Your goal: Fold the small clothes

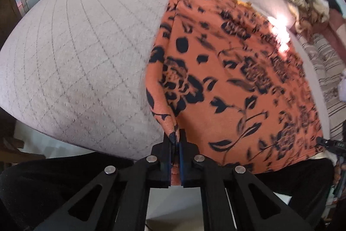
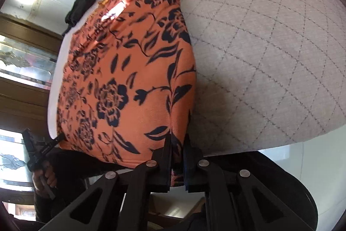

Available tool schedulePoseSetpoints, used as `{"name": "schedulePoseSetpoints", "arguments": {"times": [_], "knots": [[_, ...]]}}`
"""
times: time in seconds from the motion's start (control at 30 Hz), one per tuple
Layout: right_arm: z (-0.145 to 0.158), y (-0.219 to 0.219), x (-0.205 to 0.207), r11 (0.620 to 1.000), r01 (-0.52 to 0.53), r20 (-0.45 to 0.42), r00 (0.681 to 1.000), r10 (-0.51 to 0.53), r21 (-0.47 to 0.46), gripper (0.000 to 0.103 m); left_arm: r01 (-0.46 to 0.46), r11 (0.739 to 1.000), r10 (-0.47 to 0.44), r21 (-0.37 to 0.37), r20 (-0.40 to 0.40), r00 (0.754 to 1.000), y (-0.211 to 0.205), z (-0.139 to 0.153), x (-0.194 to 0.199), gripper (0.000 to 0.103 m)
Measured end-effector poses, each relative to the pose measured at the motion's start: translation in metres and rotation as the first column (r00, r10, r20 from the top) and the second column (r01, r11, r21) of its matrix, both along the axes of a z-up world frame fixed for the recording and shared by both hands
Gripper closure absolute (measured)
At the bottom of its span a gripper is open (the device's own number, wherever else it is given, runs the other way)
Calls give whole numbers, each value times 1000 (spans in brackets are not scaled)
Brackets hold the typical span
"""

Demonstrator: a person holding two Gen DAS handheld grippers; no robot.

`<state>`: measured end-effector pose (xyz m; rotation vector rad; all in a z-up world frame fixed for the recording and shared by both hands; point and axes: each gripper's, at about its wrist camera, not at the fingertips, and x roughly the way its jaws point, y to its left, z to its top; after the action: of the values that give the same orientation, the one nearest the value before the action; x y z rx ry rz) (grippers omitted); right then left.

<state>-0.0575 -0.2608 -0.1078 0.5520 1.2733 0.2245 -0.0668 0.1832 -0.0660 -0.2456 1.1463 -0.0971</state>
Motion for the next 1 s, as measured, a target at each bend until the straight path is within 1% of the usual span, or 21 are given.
{"name": "schedulePoseSetpoints", "arguments": {"times": [0.07,0.13,0.17,0.2,0.3,0.33,0.37,0.43,0.5,0.57,0.67,0.77,0.83,0.87,0.9,0.93,0.97,1.0], "knots": [[13,-9,-1,997,36,43,998,-39,75,95,-29,996,33,-82,38,999,9,16,2,98],[22,-18,1,989,65,73,995,-75,132,95,-42,993,49,-113,59,997,15,24,6,98],[23,-21,2,988,72,76,994,-83,139,95,-45,993,52,-111,55,997,14,23,8,98],[21,-22,3,987,78,69,994,-88,137,95,-49,994,53,-100,35,998,14,17,10,98],[-1,-22,5,983,88,9,996,-91,160,95,-83,993,74,-90,-98,992,11,-13,16,98],[-6,-22,4,981,92,-6,996,-92,172,95,-88,994,79,-68,-120,990,9,-17,18,98],[-7,-23,5,978,96,-12,995,-96,186,95,-81,995,73,-61,-113,991,7,-15,18,98],[-3,-26,8,971,101,3,995,-104,218,95,-59,996,53,-71,-77,996,4,-1,22,98],[4,-28,14,967,96,31,994,-106,236,95,-37,995,36,-91,-20,999,2,20,34,98],[22,-28,28,962,93,83,990,-118,259,95,-23,993,29,-112,55,998,-1,46,53,98],[53,-35,59,945,97,182,970,-160,311,95,-6,991,27,-131,160,987,-4,87,100,98],[91,-48,112,932,123,296,927,-230,340,95,-6,995,34,-100,274,961,-12,122,166,98],[107,-55,157,924,150,351,894,-279,351,95,-27,996,53,-82,330,942,-20,131,212,98],[109,-57,179,918,169,360,883,-302,358,95,-42,997,61,-64,338,939,-25,129,238,97],[105,-58,204,911,179,355,879,-317,371,93,-51,998,61,-37,314,948,-32,119,267,95],[96,-55,229,912,171,345,887,-307,373,90,-62,998,60,-3,273,960,-40,103,295,95],[83,-52,253,920,166,322,902,-287,354,87,-68,997,61,21,247,967,-45,88,315,93],[66,-50,271,928,193,285,914,-288,317,72,-74,996,61,50,221,973,-44,73,329,86]]}}
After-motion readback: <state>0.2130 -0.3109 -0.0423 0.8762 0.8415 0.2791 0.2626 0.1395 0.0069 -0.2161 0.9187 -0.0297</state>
